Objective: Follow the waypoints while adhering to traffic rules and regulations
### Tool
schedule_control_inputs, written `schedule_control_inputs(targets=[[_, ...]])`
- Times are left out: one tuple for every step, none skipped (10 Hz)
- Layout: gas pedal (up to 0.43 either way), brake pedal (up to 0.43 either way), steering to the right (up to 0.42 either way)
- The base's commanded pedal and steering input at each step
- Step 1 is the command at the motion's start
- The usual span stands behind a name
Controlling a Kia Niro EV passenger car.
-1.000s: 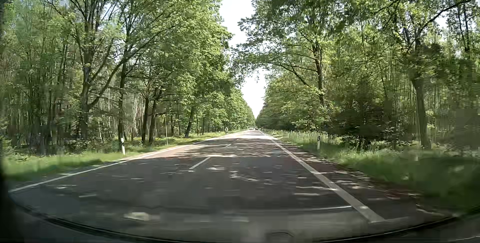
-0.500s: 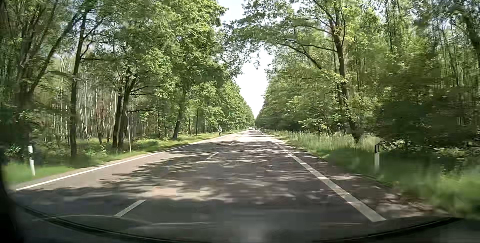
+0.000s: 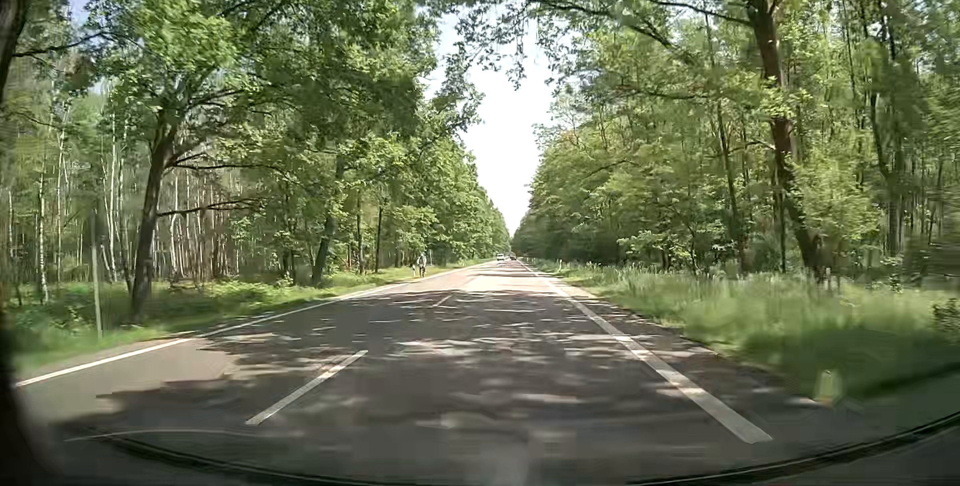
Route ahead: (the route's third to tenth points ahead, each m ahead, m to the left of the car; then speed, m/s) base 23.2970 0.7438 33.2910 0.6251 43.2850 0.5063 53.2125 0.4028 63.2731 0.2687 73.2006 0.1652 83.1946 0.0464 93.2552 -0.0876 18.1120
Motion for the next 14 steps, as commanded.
schedule_control_inputs(targets=[[0.319, 0.018, -0.001], [0.319, 0.024, 0.0], [0.319, 0.018, 0.0], [0.319, 0.018, 0.0], [0.319, 0.024, -0.001], [0.319, 0.018, 0.0], [0.319, 0.018, -0.001], [0.319, 0.024, 0.0], [0.319, 0.024, 0.0], [0.319, 0.018, 0.0], [0.319, 0.024, 0.0], [0.319, 0.018, 0.0], [0.319, 0.018, 0.0], [0.319, 0.018, 0.0]])
